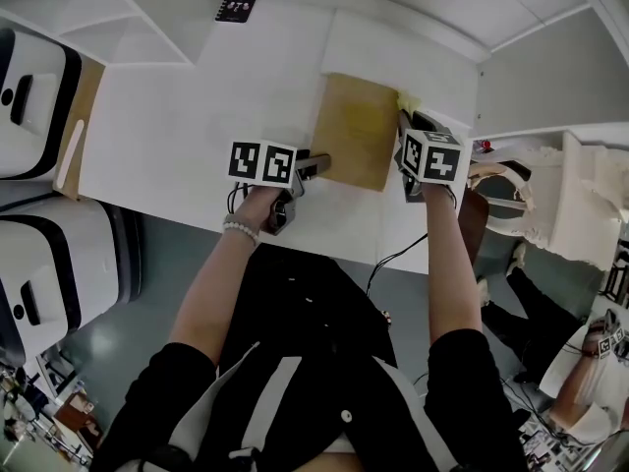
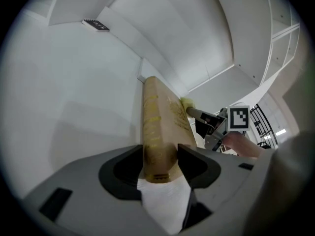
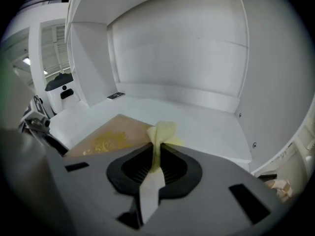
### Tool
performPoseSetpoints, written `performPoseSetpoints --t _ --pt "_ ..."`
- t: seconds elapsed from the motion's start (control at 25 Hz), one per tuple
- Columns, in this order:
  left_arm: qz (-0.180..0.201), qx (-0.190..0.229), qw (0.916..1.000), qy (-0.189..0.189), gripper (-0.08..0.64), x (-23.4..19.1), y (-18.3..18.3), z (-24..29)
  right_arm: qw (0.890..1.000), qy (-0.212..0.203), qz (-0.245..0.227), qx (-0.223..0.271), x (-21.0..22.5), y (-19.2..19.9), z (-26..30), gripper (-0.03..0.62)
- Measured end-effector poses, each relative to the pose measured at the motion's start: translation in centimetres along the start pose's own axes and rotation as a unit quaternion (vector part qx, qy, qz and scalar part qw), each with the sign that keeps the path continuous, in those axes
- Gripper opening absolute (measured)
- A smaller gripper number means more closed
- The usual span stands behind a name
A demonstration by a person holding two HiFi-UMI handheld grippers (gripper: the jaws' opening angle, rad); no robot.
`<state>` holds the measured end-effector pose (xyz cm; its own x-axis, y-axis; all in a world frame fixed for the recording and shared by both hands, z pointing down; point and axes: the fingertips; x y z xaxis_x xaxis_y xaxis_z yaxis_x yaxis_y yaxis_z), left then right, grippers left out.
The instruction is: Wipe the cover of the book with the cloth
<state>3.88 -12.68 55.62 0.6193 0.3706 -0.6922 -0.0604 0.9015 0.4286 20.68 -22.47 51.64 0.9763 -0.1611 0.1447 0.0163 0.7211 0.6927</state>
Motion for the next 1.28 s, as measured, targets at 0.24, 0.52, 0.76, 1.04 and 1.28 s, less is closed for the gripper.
performPoseSetpoints --t 0.24,0.52,0.76,1.04,1.28 --pt "-0.001 0.001 1.0 -0.001 0.222 -0.1 0.0 -0.1 1.0 -0.015 0.007 -0.002 -1.1 2.0 -1.1 0.037" --pt "-0.004 0.003 1.0 0.001 0.222 -0.1 0.0 0.0 0.998 -0.032 0.051 0.002 -2.5 5.6 -4.2 0.037" --pt "-0.006 0.002 1.0 0.002 0.222 0.0 0.0 -0.1 0.997 -0.046 0.064 -0.012 -4.3 8.8 -7.1 0.037" --pt "0.002 0.004 1.0 0.002 0.222 0.0 0.0 -0.1 0.993 -0.047 0.1 -0.035 -5.9 12.0 -9.8 0.037" --pt "0.004 0.004 1.0 0.005 0.222 0.0 0.0 0.0 0.992 -0.056 0.105 -0.05 -7.7 13.3 -11.1 0.037"
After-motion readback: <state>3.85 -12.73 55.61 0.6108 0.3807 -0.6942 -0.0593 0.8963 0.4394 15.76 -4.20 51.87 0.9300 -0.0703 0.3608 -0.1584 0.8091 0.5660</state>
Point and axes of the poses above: the fingertips, and each gripper's own axes: z forward along the fingers, x to its right, y out of its underside, and after that the axes turned 8 degrees about z, right-handed
